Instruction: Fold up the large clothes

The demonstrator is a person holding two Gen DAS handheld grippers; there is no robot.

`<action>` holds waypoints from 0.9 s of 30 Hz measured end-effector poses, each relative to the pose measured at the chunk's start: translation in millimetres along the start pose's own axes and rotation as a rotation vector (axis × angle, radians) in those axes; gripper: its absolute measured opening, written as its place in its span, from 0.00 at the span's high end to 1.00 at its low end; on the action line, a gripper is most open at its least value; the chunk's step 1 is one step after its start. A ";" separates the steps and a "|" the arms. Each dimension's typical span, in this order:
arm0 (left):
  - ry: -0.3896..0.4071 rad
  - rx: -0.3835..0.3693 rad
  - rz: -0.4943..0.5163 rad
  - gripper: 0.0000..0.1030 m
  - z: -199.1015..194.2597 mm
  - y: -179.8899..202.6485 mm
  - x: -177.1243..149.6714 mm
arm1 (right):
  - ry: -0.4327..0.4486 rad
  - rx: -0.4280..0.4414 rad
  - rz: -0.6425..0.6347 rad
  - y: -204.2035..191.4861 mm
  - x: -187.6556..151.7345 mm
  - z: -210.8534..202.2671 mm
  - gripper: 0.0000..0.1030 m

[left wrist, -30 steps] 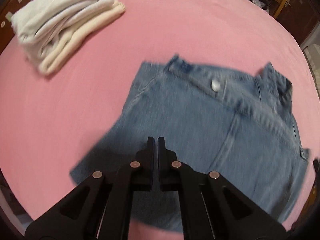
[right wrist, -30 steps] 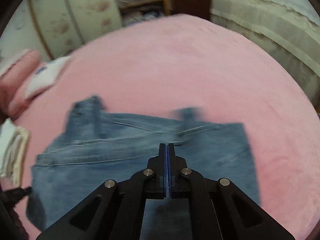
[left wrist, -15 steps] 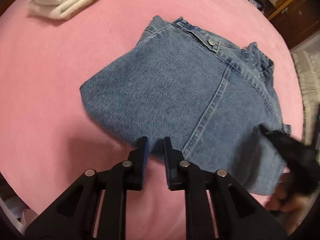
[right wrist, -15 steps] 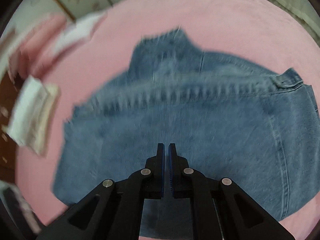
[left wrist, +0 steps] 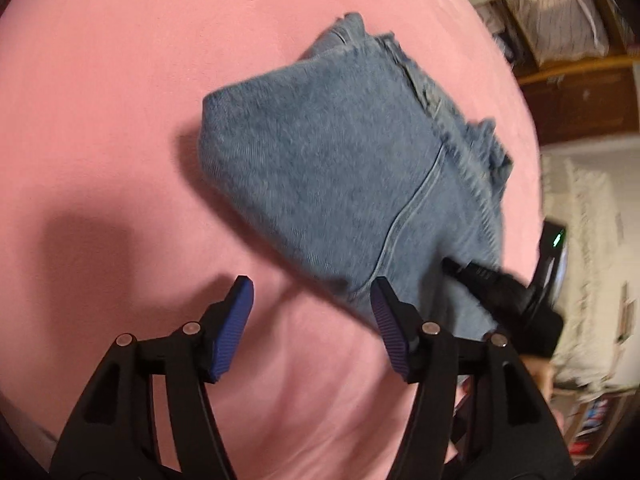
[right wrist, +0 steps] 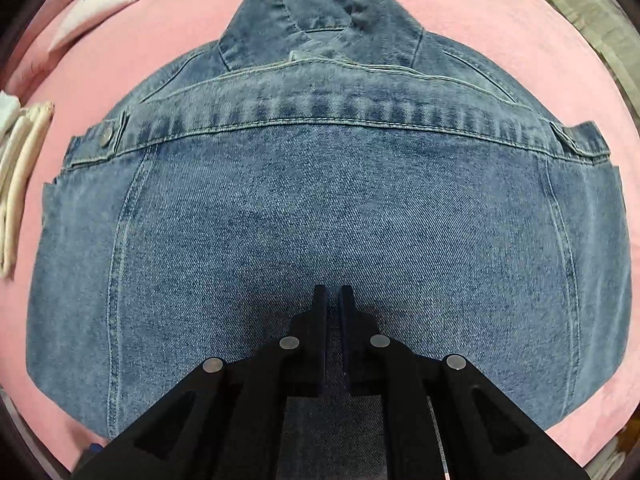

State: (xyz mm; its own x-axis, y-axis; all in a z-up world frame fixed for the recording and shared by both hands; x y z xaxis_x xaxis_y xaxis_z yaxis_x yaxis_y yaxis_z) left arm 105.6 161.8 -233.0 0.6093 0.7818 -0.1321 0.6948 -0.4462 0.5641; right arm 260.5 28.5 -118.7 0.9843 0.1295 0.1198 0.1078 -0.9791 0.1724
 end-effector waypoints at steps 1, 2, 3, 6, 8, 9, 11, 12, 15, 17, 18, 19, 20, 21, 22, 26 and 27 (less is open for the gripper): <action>-0.004 -0.012 -0.013 0.44 2.1 -1.1 4.2 | -0.003 -0.002 -0.013 -4.2 1.5 1.5 0.94; -0.009 -0.028 -0.029 0.44 5.0 -2.0 10.9 | -0.006 0.000 -0.022 -7.1 6.4 4.8 0.94; -0.007 -0.040 -0.039 0.44 7.5 -1.8 17.2 | -0.010 0.004 -0.023 -9.7 7.9 6.1 0.94; 0.024 -0.050 -0.054 0.44 17.1 1.0 40.0 | -0.029 0.029 -0.014 -14.5 12.9 8.6 0.94; -0.005 -0.061 -0.094 0.43 31.2 -0.1 51.7 | -0.046 0.050 -0.006 -16.6 16.8 10.0 0.93; -0.015 -0.066 -0.110 0.43 36.2 -1.3 54.9 | -0.056 0.065 0.001 -17.6 19.2 11.3 0.93; -0.021 -0.094 -0.144 0.42 47.2 -5.6 59.8 | -0.069 0.090 0.007 -17.0 23.9 13.4 0.93; -0.019 -0.099 -0.145 0.42 50.8 -6.5 60.9 | -0.073 0.103 0.006 -17.2 26.1 14.8 0.93; 0.005 -0.129 -0.142 0.42 56.0 -7.9 61.0 | -0.076 0.139 0.006 -13.5 31.9 17.5 0.93; 0.050 -0.145 -0.184 0.57 57.2 -15.1 59.6 | -0.076 0.161 0.015 -14.5 34.3 18.9 0.93; 0.066 -0.165 -0.229 0.64 56.2 -20.4 57.9 | -0.077 0.174 0.023 -14.1 35.8 19.5 0.93; 0.086 -0.202 -0.291 0.69 53.7 -27.1 55.6 | -0.080 0.186 0.032 -13.2 37.3 20.2 0.93; 0.101 -0.237 -0.357 0.77 51.9 -33.1 52.9 | -0.081 0.195 0.039 -11.4 39.1 21.3 0.93; 0.106 -0.266 -0.406 0.80 50.3 -37.4 51.2 | -0.083 0.204 0.045 -11.3 40.7 21.9 0.93; 0.118 -0.278 -0.437 0.81 48.4 -37.5 49.0 | -0.084 0.210 0.046 -10.9 42.5 23.0 0.93; 0.162 -0.207 -0.375 0.86 37.9 -9.5 46.7 | -0.071 0.220 0.026 2.7 42.9 28.3 0.93; 0.168 -0.215 -0.356 0.87 34.2 -2.2 45.8 | -0.061 0.225 0.022 6.3 41.6 29.9 0.93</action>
State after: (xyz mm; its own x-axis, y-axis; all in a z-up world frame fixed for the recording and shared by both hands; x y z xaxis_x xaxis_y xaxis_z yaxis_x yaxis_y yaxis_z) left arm 145.0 183.7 -268.2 0.2638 0.9380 -0.2247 0.7440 -0.0497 0.6663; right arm 306.2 23.0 -141.9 0.9927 0.1048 0.0601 0.1080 -0.9927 -0.0531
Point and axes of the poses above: each gripper's, at about its wrist camera, not at the fingertips, and z roughly the way its jaws point, y to its right, x to its top, the point moved 2 cm from there along z, roughly the way its jaws point, and after that the axes turned 12 degrees about -z, right-handed, at the moved point
